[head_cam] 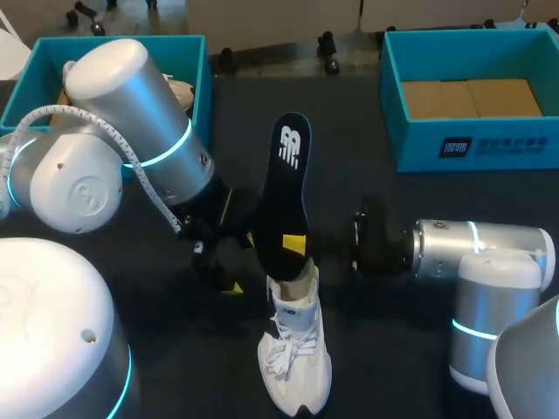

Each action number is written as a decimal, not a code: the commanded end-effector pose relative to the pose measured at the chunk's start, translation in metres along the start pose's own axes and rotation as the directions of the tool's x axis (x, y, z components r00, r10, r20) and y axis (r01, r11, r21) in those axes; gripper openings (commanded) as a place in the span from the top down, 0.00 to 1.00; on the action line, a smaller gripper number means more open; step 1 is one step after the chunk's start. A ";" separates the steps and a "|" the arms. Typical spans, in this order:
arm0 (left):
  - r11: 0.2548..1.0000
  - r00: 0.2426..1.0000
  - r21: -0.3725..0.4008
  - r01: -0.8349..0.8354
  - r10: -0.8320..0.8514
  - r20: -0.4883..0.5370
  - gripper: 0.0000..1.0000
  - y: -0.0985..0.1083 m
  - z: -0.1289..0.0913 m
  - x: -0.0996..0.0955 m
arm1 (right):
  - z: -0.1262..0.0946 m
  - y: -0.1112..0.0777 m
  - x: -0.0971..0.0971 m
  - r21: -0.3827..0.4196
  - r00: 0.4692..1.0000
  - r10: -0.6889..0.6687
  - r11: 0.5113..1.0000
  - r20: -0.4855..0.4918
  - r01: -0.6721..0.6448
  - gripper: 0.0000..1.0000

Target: Take the shoe out of the shoebox, open the shoe tongue, remove and reinsert the insole, then place the shoe into the shoebox

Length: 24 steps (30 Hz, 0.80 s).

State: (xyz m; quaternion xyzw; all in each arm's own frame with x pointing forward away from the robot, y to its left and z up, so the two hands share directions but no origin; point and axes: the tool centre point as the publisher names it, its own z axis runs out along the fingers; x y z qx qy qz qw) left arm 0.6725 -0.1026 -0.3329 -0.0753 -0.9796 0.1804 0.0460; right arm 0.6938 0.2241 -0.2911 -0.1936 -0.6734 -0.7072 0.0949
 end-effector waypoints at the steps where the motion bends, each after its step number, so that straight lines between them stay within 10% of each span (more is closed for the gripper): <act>1: 1.000 1.000 -0.002 0.000 0.000 0.000 0.00 0.000 0.000 0.000 | -0.007 -0.001 0.002 -0.010 1.000 -0.003 1.000 0.006 0.003 1.00; 24: 1.000 1.000 -0.005 0.004 -0.004 0.027 0.00 0.006 0.015 0.007 | -0.015 0.000 -0.024 0.005 0.992 0.125 0.992 0.028 -0.125 1.00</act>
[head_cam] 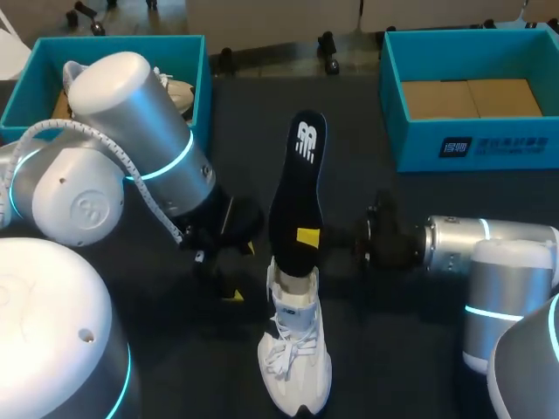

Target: Take the shoe out of the shoebox, open the shoe tongue, remove and reinsert the insole, then place the shoe into the shoebox

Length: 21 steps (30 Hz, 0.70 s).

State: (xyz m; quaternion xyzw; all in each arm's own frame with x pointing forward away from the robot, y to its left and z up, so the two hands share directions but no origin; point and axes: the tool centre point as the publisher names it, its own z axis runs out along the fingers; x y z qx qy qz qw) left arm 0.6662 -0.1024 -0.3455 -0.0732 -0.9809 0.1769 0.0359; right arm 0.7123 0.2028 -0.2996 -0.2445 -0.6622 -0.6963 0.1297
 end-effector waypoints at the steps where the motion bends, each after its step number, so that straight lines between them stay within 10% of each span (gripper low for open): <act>1: 1.000 1.000 0.003 0.004 -0.004 0.007 0.00 0.003 0.004 0.002 | 0.003 0.000 -0.002 0.004 1.000 0.001 1.000 0.000 -0.001 1.00; 21: 1.000 1.000 -0.010 0.008 -0.008 0.003 0.00 0.003 0.006 0.002 | -0.001 -0.001 -0.007 0.012 0.999 0.040 0.999 0.017 -0.040 1.00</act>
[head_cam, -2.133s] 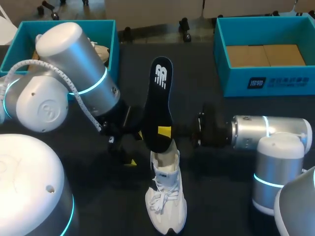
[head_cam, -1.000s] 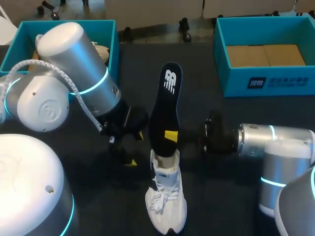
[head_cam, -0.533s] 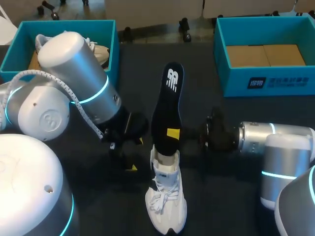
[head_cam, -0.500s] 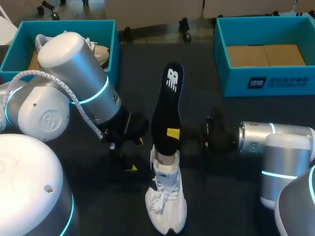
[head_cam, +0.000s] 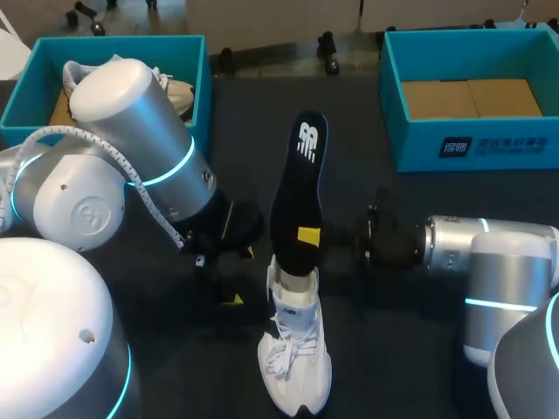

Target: Take the shoe out of the shoebox, open the shoe tongue, remove and reinsert the insole, then place the shoe into the shoebox

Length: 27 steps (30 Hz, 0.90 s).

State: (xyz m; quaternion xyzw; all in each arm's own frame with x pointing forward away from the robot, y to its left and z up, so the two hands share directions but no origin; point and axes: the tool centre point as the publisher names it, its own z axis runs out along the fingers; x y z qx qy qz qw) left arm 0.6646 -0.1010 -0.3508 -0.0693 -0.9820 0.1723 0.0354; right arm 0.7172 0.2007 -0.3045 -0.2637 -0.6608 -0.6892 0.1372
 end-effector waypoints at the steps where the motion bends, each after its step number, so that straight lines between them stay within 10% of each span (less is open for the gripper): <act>1: 1.000 1.000 0.000 0.000 0.000 0.001 0.00 0.000 0.001 0.000 | 0.001 -0.001 -0.001 0.006 1.000 0.006 1.000 -0.005 -0.006 1.00; 27: 1.000 1.000 0.000 0.000 0.000 0.001 0.00 0.000 0.001 0.000 | 0.003 -0.015 0.000 -0.016 1.000 0.024 1.000 -0.008 -0.024 1.00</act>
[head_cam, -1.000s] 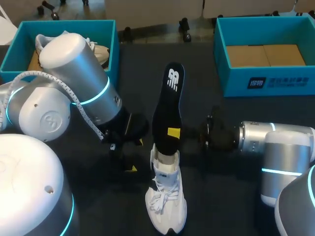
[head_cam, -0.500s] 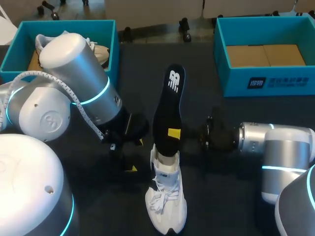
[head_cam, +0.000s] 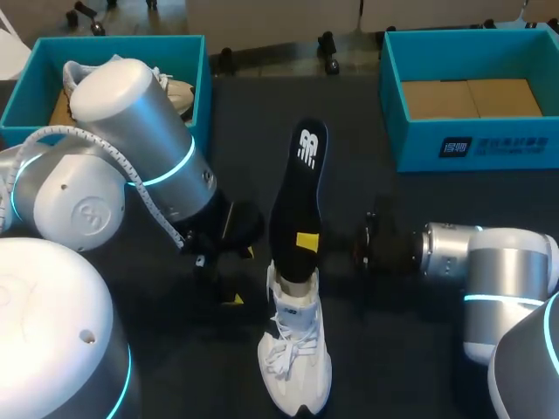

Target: Take the shoe out of the shoebox, open the shoe tongue, remove and reinsert the insole, then place the shoe into the shoebox

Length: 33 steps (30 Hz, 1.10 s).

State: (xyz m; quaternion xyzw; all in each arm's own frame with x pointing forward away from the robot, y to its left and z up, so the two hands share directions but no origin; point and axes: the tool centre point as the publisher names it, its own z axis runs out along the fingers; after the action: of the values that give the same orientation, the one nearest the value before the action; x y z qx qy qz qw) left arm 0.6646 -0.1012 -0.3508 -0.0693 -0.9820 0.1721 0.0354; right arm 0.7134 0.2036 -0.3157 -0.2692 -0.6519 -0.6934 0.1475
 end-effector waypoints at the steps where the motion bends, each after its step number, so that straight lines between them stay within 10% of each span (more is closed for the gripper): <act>1: 1.000 1.000 0.000 0.000 0.000 0.001 0.00 0.000 0.001 0.000 | 0.001 -0.004 0.003 -0.004 1.000 -0.002 1.000 0.003 0.002 1.00; 33: 1.000 1.000 0.000 0.000 0.000 0.001 0.00 0.000 0.001 0.000 | -0.002 -0.016 0.004 -0.003 1.000 0.006 1.000 -0.020 -0.006 1.00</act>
State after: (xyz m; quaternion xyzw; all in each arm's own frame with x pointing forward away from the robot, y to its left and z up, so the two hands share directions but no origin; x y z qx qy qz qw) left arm 0.6646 -0.1013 -0.3508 -0.0693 -0.9820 0.1720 0.0354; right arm 0.7028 0.2070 -0.3240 -0.2669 -0.6493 -0.6955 0.1534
